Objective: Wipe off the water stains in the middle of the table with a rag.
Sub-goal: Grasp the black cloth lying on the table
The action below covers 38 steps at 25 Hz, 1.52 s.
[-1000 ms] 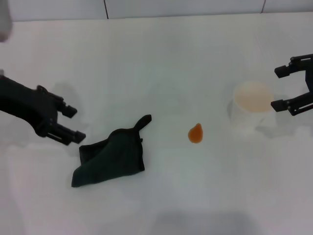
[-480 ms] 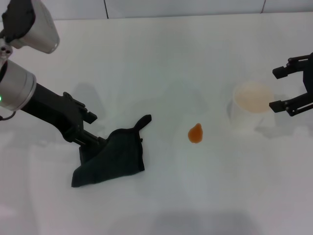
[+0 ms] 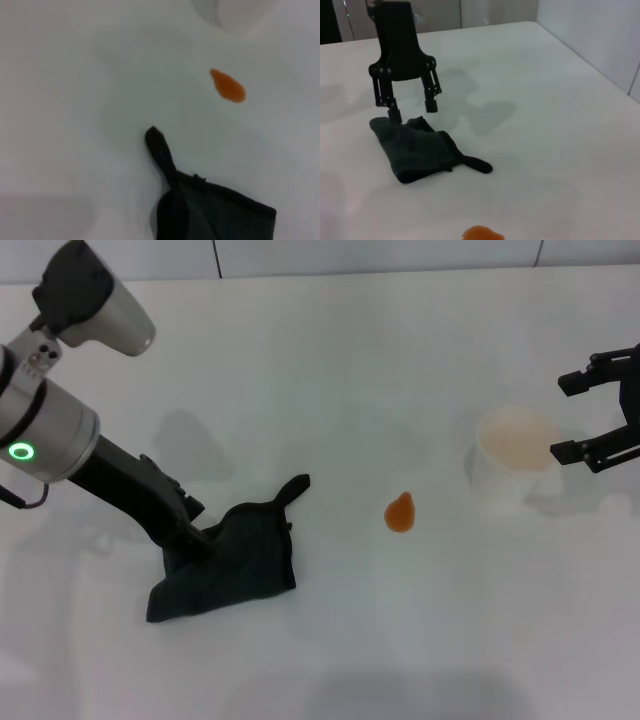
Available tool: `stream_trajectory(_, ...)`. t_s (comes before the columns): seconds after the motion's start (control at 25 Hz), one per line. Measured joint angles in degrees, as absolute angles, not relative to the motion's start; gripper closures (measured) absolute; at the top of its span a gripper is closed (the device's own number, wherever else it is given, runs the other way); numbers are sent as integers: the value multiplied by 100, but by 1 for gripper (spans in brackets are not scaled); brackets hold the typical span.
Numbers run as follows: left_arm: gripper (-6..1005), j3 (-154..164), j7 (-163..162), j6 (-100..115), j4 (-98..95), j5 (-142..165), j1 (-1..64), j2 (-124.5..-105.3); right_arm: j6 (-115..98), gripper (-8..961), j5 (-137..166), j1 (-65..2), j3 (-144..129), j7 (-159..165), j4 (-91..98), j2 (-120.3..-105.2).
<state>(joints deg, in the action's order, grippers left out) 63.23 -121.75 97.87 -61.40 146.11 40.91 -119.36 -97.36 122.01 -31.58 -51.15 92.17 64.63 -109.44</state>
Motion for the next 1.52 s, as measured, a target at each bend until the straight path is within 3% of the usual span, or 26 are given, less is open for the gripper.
stream_trajectory(0.6,258,7241,-13187,9190,-5891,14603,4079,-11934,-9660,79,12199,-3182,-5124,9108,6433,-11014)
stream_trajectory(1.0,380,7381,-13252,9096,-5666,14584,4170,-11939,-9612,79,12199,-3211,-5124,9051,6433,-11050)
stream_trajectory(1.24,614,7546,-13335,9091,-5600,14585,4195,-11945,-9588,79,12199,-3211,-5132,9030,6433,-11060)
stream_trajectory(1.52,616,7639,-13390,9034,-5592,14611,4181,-11942,-9557,79,12199,-3208,-5185,9025,6434,-11071)
